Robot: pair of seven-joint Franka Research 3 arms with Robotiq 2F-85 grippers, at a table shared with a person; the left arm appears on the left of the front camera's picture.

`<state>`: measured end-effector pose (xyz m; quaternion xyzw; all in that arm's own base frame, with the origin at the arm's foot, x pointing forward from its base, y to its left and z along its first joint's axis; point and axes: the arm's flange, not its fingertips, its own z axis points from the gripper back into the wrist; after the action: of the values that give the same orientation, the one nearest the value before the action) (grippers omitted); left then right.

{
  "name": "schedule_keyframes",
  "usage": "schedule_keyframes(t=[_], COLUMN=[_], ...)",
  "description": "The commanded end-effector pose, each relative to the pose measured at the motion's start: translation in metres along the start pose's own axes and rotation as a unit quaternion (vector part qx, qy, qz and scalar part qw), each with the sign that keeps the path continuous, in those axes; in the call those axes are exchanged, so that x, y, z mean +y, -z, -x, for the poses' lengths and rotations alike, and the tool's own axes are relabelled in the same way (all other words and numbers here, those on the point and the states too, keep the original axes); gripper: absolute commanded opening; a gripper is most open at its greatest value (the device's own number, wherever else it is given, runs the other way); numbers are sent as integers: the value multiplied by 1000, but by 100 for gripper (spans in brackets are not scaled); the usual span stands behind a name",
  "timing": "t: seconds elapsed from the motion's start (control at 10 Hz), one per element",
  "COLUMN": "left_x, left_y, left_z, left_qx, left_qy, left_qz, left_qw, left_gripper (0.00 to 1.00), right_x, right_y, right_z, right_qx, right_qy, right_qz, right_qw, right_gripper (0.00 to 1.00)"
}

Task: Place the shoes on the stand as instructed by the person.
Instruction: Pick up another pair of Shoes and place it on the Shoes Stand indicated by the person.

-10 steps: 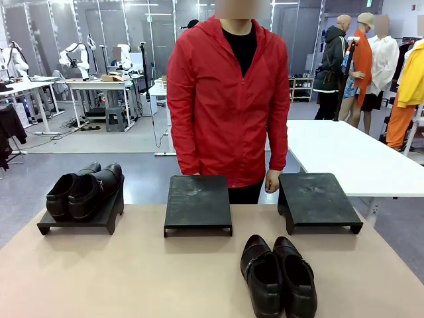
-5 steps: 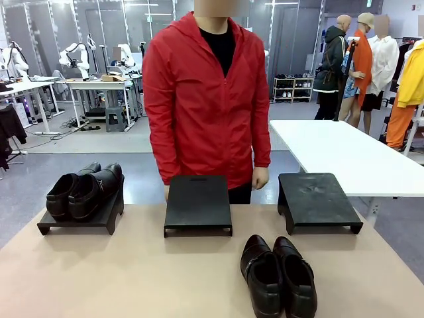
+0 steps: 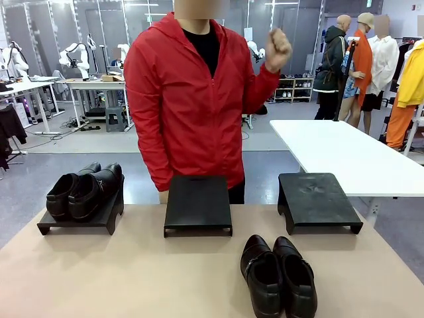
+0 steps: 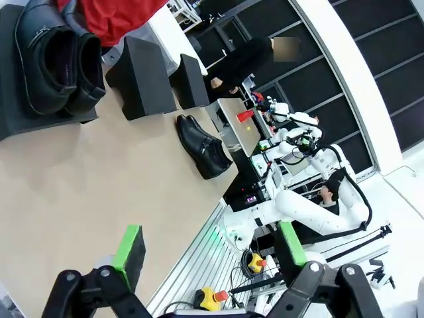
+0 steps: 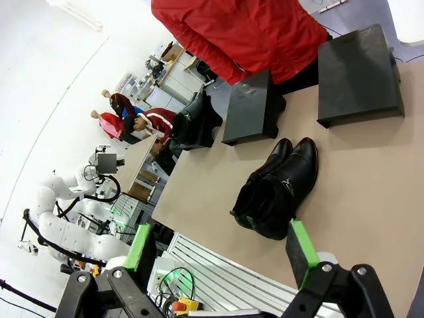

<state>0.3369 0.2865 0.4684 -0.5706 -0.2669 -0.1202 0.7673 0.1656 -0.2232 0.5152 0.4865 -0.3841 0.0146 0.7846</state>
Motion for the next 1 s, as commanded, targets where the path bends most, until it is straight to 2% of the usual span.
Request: schedule_keyframes(t=[0.0, 0.9], left_x=[-3, -3], left_y=[3, 3], left_z=[9, 9], left_qx=[-11, -11], left_qy=[3, 3], left_qz=[4, 4], left_qw=[1000, 1000], left_gripper=[100, 100], right_x=[0, 0], right_y=[-1, -1], right_z=[1, 1], right_qx=[-6, -6], right_qy=[-10, -10], right_qz=[-4, -4], right_qw=[1000, 1000], right_gripper=[100, 100])
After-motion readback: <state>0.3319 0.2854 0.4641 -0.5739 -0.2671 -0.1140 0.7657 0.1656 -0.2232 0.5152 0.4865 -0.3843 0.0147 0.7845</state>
